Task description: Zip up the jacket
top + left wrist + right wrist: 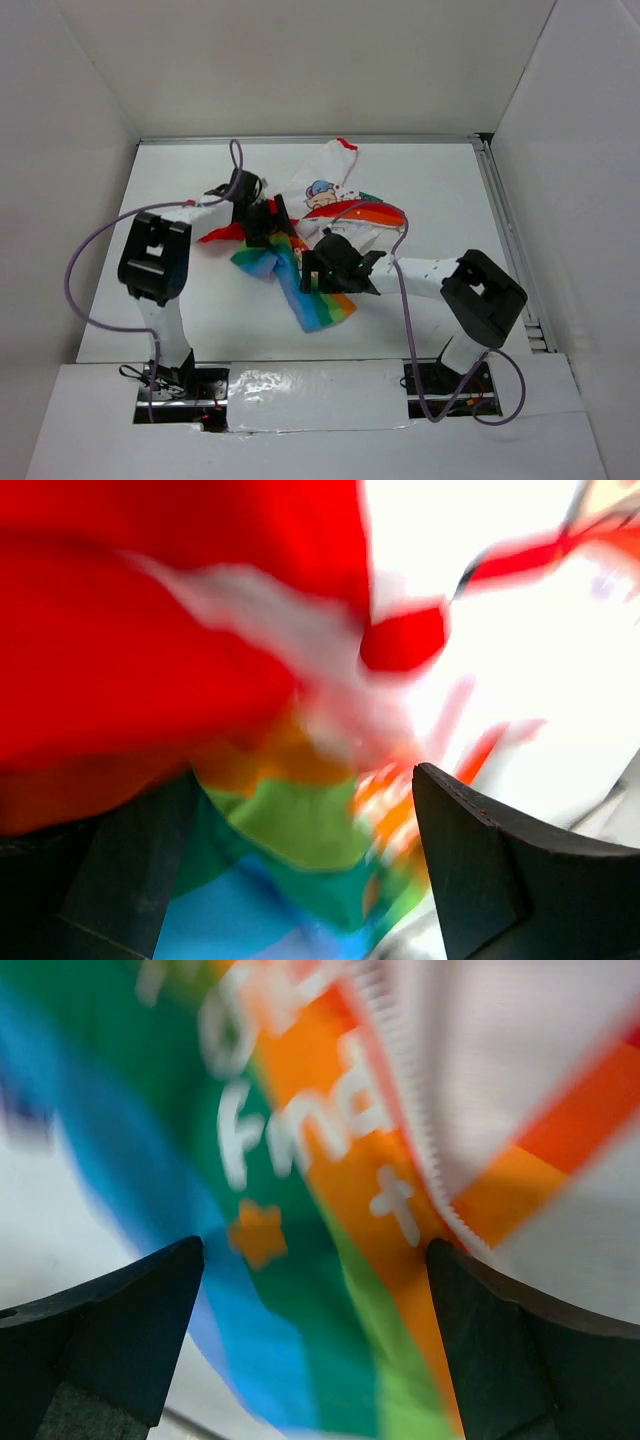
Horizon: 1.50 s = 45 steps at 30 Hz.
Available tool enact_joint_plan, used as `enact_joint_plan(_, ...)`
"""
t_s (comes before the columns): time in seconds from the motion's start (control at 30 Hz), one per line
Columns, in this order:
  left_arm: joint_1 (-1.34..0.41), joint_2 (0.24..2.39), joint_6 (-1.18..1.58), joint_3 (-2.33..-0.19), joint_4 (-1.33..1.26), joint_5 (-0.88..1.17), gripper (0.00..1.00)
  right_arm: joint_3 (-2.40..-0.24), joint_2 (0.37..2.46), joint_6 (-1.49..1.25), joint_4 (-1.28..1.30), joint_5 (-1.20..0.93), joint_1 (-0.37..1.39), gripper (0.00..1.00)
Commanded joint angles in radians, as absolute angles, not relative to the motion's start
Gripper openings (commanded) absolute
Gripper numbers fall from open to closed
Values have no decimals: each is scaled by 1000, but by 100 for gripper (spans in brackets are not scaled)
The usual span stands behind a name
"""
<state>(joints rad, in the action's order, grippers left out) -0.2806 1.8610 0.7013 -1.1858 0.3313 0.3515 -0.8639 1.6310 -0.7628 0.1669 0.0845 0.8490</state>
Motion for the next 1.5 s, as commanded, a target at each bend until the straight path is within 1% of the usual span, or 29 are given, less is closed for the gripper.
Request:
enact_joint_plan(0.0, -281, 2005, 571, -1405, 252, 388, 99, -805, 1640, -807, 164, 5, 914, 100)
enact_joint_plan(0.07, -298, 2078, 499, -1495, 259, 420, 99, -799, 1620, -802, 137, -40, 981, 100)
enact_joint_plan(0.1, -320, 2094, 470, -1569, 259, 473, 99, -805, 1605, -781, 137, -52, 1001, 100)
enact_joint_plan(0.17, -345, 2114, 405, -1624, 238, 494, 99, -827, 1582, -772, 133, -54, 1041, 100)
enact_joint_plan(0.27, -376, 2109, 388, -1681, 277, 425, 99, -857, 1540, -744, 156, -31, 1045, 100)
enact_joint_plan(0.33, -359, 2086, 411, -1680, 304, 385, 99, -876, 1499, -744, 201, -3, 1031, 100)
enact_joint_plan(0.37, -347, 2076, 423, -1655, 328, 377, 99, -876, 1484, -744, 215, 56, 996, 100)
enact_joint_plan(0.4, -324, 2036, 440, -1628, 331, 367, 99, -876, 1442, -750, 230, 69, 974, 100)
enact_joint_plan(0.43, -308, 2010, 451, -1596, 324, 339, 99, -864, 1424, -759, 245, 72, 945, 100)
enact_joint_plan(0.47, -284, 1959, 480, -1529, 327, 306, 99, -856, 1375, -765, 250, 72, 867, 100)
enact_joint_plan(0.53, -256, 1902, 508, -1464, 328, 232, 99, -838, 1335, -746, 271, 69, 781, 100)
enact_joint_plan(0.57, -227, 1876, 526, -1412, 348, 207, 99, -839, 1306, -736, 293, 110, 702, 100)
enact_joint_plan(0.63, -197, 1813, 596, -1367, 391, 123, 99, -871, 1295, -697, 389, 196, 635, 100)
enact_joint_plan(0.67, -158, 1799, 657, -1364, 464, 111, 99, -885, 1298, -695, 426, 312, 570, 100)
enact_joint_plan(0.73, -121, 1760, 692, -1345, 503, 112, 99, -913, 1313, -672, 497, 374, 500, 100)
enact_joint_plan(0.77, -97, 1735, 709, -1336, 512, 110, 99, -923, 1321, -670, 518, 399, 418, 100)
enact_joint_plan(0.9, -101, 1658, 681, -1269, 474, 187, 99, -914, 1393, -615, 526, 396, 241, 100)
enact_joint_plan(1.03, -184, 1563, 628, -1171, 390, 271, 99, -936, 1508, -578, 560, 446, 140, 100)
enact_joint_plan(1.17, -233, 1508, 638, -1083, 351, 298, 99, -948, 1540, -503, 569, 463, 132, 99)
enact_joint_plan(1.33, -256, 1502, 658, -1034, 353, 305, 99, -965, 1609, -511, 574, 442, 103, 99)
enact_joint_plan(1.43, -270, 1496, 657, -1023, 360, 291, 99, -982, 1661, -511, 569, 372, 69, 94)
enact_joint_plan(1.47, -275, 1493, 661, -1017, 365, 282, 99, -983, 1675, -512, 563, 364, 61, 89)
